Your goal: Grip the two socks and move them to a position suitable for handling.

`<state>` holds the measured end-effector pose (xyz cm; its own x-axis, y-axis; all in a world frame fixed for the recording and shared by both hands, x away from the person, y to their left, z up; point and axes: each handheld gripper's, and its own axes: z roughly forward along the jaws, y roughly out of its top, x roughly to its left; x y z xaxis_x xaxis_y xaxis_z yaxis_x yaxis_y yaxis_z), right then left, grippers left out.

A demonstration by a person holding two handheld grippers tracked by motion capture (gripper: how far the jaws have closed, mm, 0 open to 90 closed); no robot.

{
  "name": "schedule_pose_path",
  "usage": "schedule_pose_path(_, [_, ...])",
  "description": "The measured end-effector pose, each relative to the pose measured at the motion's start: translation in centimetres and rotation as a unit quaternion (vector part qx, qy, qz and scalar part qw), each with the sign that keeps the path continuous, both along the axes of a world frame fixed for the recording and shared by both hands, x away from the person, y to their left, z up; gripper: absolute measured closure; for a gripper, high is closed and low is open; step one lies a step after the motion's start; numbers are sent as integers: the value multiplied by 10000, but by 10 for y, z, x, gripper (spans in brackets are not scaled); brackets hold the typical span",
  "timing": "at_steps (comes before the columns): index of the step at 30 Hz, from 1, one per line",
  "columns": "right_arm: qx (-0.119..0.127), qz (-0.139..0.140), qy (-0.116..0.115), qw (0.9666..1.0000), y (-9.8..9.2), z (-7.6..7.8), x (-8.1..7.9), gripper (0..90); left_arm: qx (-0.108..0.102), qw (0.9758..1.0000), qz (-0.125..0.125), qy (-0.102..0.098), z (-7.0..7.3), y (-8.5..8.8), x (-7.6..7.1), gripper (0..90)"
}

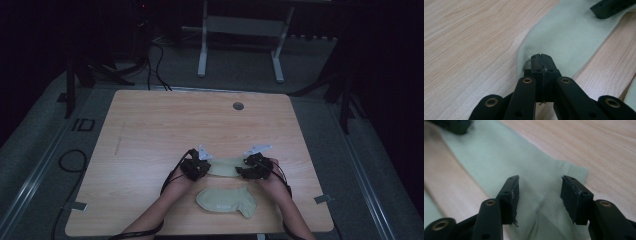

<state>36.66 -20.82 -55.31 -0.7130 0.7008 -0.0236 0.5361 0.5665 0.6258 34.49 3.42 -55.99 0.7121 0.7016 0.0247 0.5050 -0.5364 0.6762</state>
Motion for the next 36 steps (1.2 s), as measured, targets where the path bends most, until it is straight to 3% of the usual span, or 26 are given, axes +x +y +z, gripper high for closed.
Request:
schedule_pose_path(2, [-100, 66, 53, 9999, -2, 4, -4, 480, 14, 10000, -2, -28, 0, 0, -1, 892])
schedule_pose_path(6, [79, -44, -7, 10000, -9, 13, -12, 542, -6, 10000, 5, -17, 0, 0, -1, 892])
schedule_pose_path(10, [-328, 140, 46, 9994, -11, 6, -18, 528, 17, 10000, 3, -21, 0, 0, -1, 892])
schedule_pose_path(16, [34, 262, -26, 9996, -28, 0, -22, 508, -35, 10000, -4, -11, -1, 2, -1, 891])
schedule_pose_path(21, [7, 218, 19, 9998, -33, 1, -19, 508, -43, 10000, 2, 18, 0, 1, -1, 892])
schedule_pose_path(31, [59, 421, -26, 9991, -37, 0, -7, 501, -91, 9999, 17, 59, 0, 1, -2, 890])
schedule_pose_path(36, [-28, 313, 187, 9993, -31, 4, -5, 491, -343, 9993, -158, 53, 0, 2, -4, 804])
